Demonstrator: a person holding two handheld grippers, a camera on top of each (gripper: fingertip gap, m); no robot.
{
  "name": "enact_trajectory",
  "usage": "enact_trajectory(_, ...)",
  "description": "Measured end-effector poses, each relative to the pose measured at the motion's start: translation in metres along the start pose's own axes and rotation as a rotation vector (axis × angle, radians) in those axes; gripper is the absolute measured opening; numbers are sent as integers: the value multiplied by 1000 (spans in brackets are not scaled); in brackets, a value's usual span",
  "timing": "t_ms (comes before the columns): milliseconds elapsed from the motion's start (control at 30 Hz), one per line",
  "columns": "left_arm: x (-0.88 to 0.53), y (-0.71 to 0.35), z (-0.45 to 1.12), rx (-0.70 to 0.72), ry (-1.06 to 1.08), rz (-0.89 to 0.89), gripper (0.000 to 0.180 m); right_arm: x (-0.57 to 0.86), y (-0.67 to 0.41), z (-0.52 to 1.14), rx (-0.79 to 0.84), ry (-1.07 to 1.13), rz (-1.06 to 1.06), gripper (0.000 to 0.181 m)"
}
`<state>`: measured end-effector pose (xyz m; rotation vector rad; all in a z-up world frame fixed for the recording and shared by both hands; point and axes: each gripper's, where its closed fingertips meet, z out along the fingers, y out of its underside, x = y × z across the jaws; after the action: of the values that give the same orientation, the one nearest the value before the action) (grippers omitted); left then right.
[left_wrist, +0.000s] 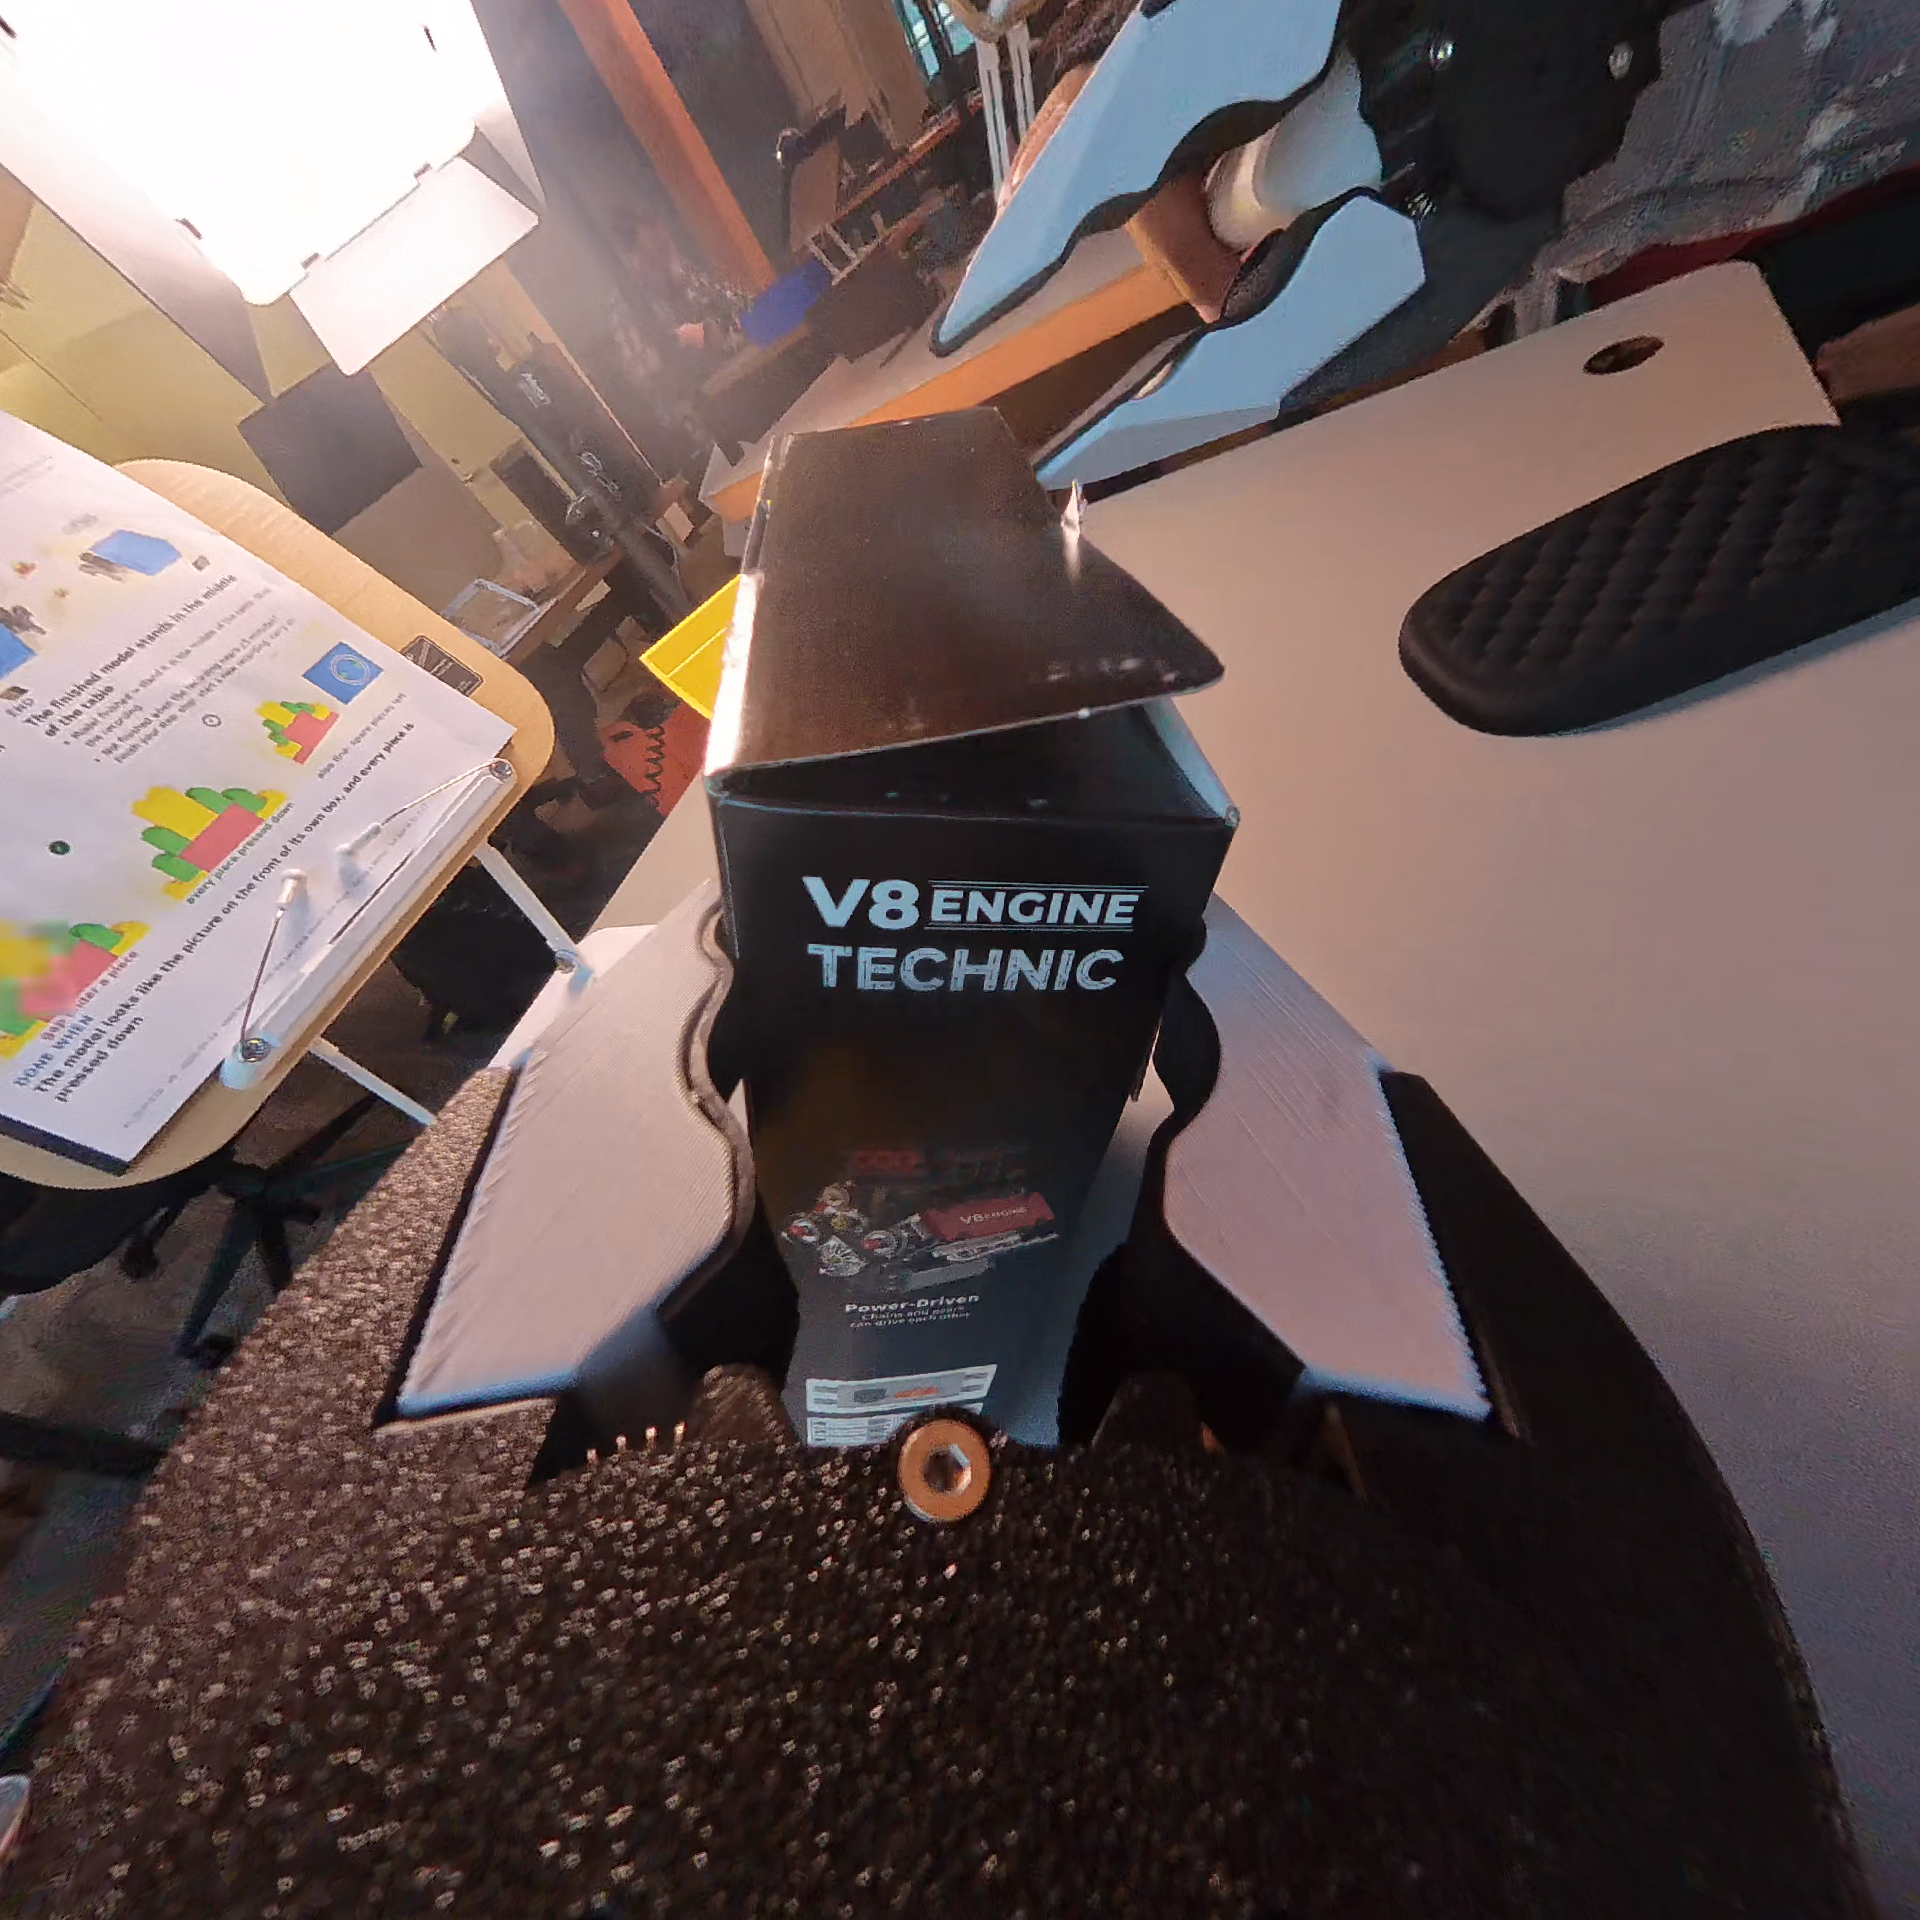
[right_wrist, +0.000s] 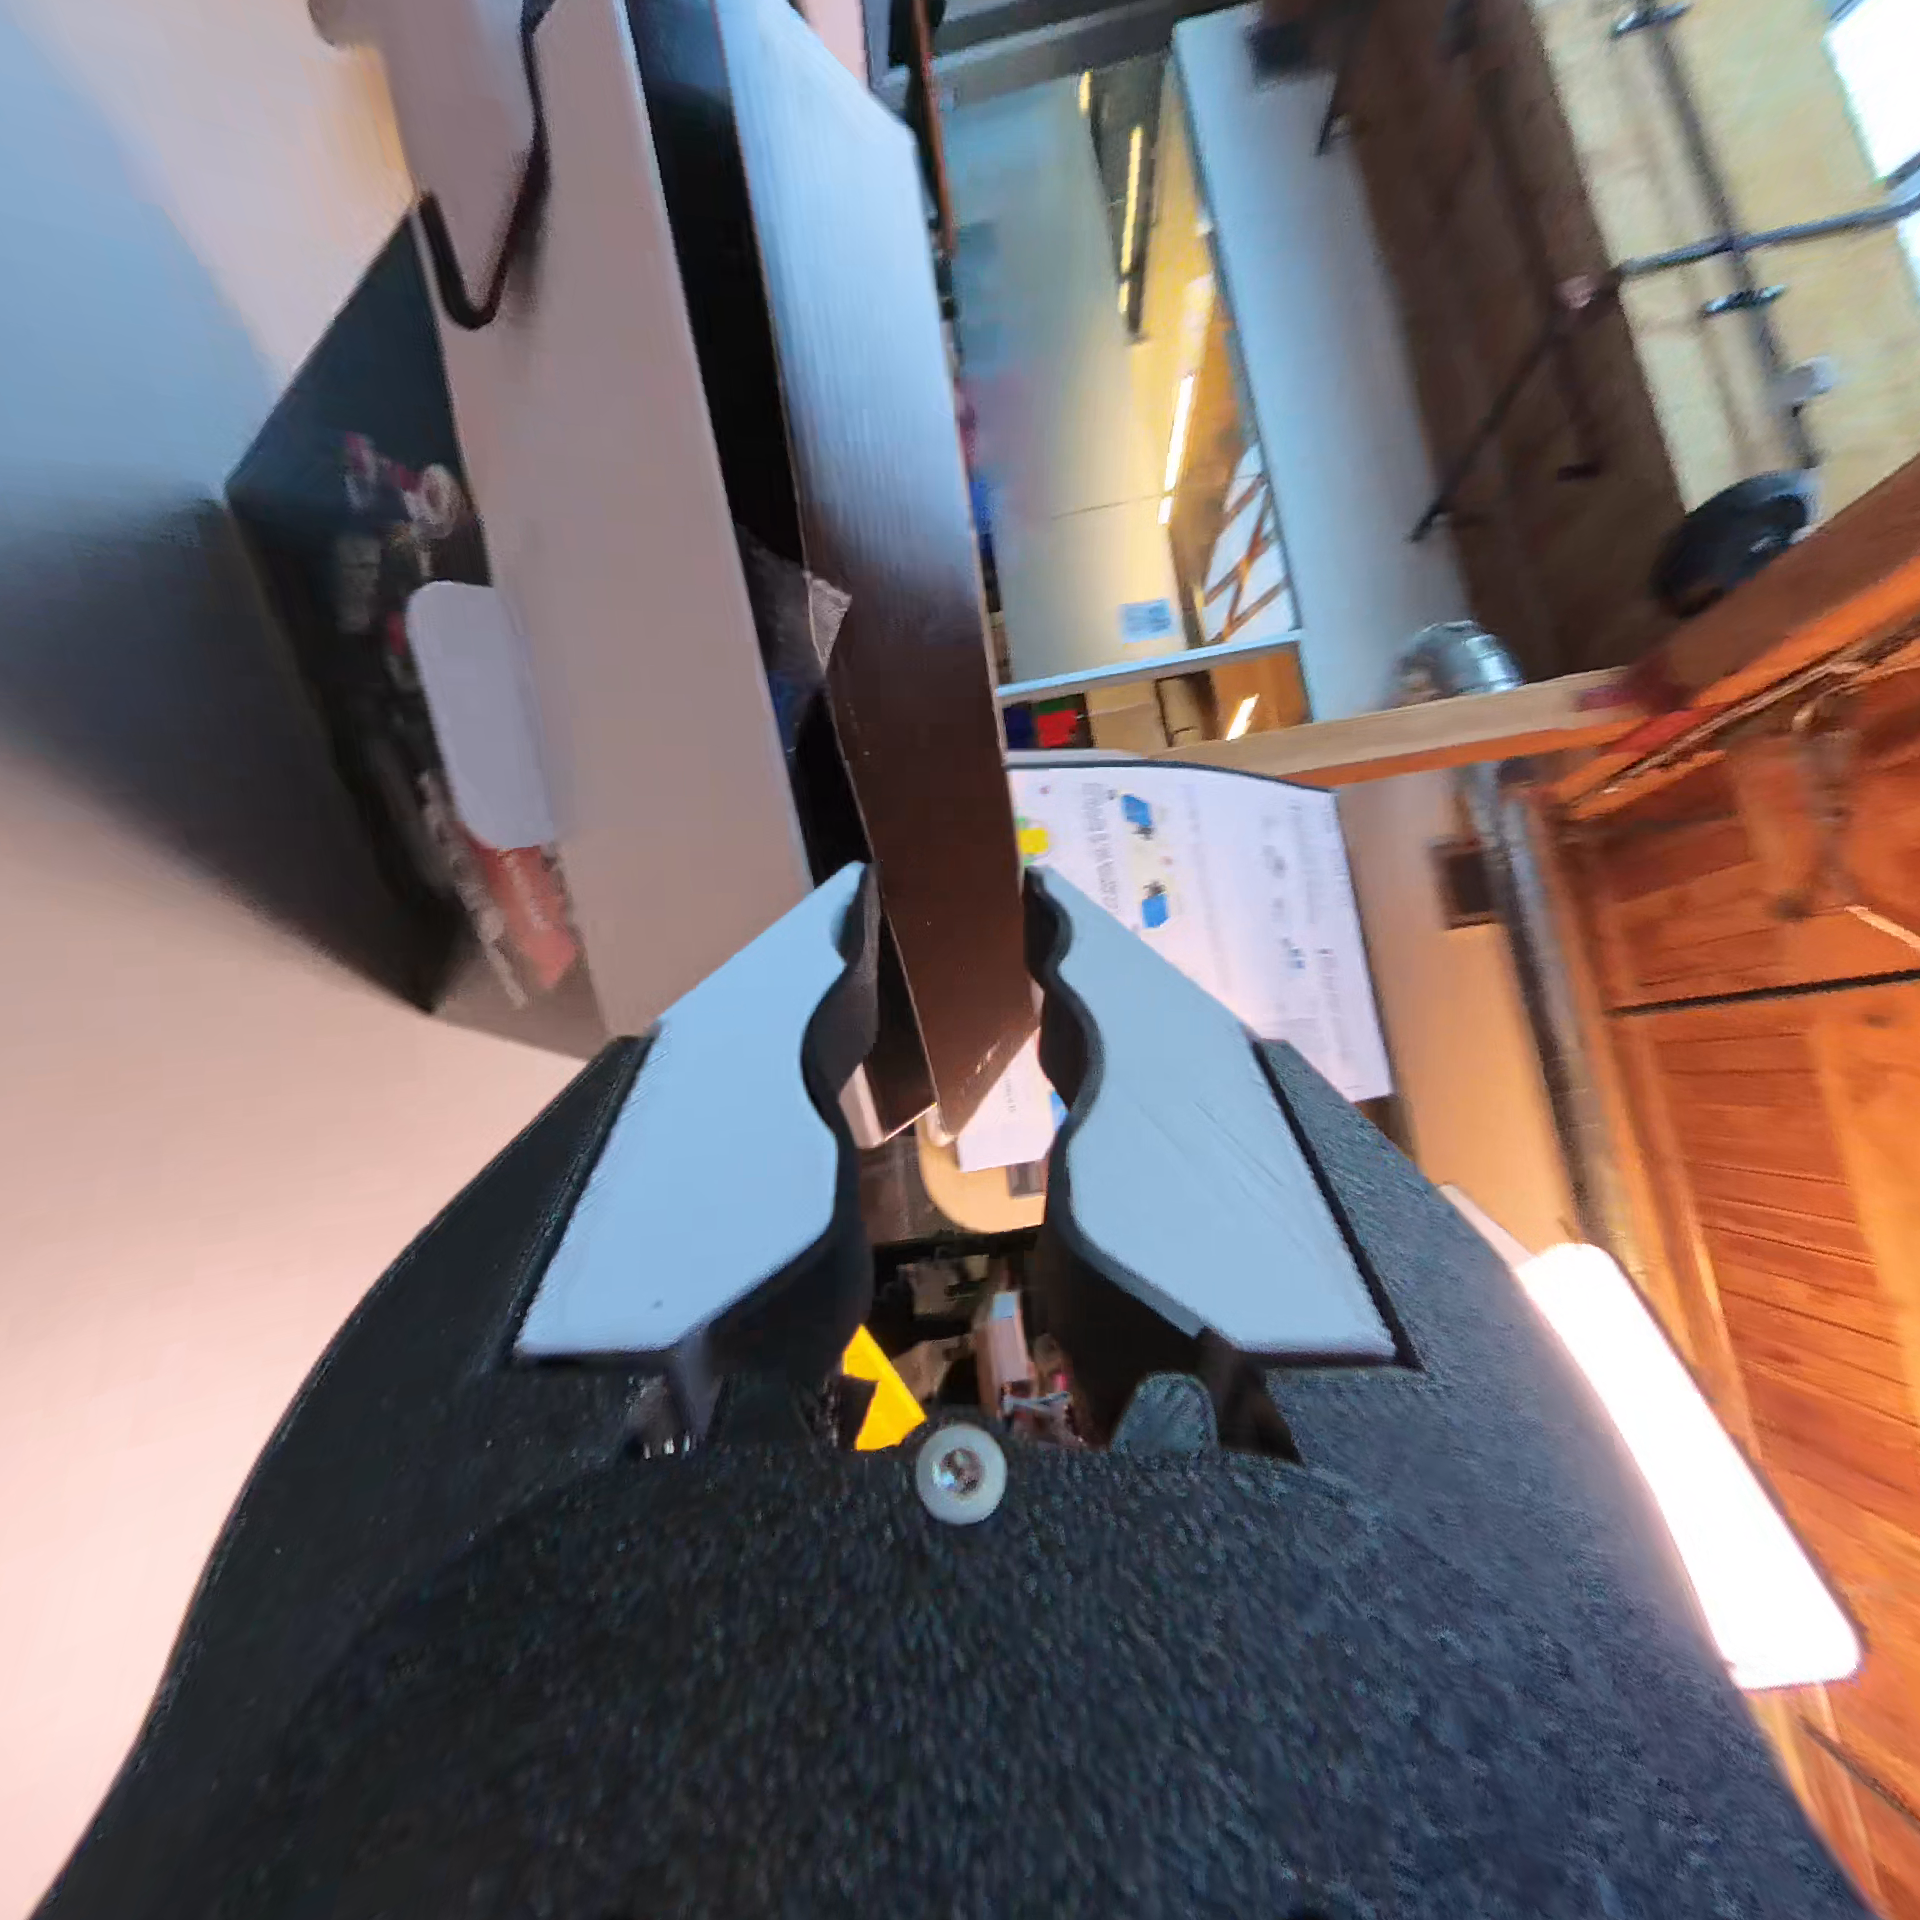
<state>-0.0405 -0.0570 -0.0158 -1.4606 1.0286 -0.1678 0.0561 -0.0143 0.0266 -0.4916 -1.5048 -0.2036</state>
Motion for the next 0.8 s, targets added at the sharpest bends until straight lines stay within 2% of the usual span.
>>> enact_trajectory(200, 12, -3, 9, -5, 14, 37, 77, 25, -6, 10, 19, 20, 14, 29)
enact_trajectory(267, 11, -1, 9, 2, 20, 20, 77, 28, -7, 13, 29, -49, 32, 34)
enact_trajectory(333, 11, 0, 8, 5, 32, 25, 77, 26, -10, 15, 54, -165, 16, 27)
enact_trajectory(467, 14, 2, 6, 24, 54, 49, 80, 15, -14, 10, 31, -588, 122, 1)
enact_trajectory(600, 19, -3, 2, 59, 100, 37, 80, 23, -20, 8, -22, -968, 317, 0)
enact_trajectory(733, 26, -23, -18, 173, 221, -96, 77, 34, -39, 10, 13, -1336, 644, 1)
enact_trajectory(767, 27, -25, -23, 199, 247, -127, 77, 36, -41, 14, 40, -1409, 720, 3)
enact_trajectory(800, 26, -27, -26, 221, 265, -155, 78, 36, -41, 23, 74, -1438, 796, 15)
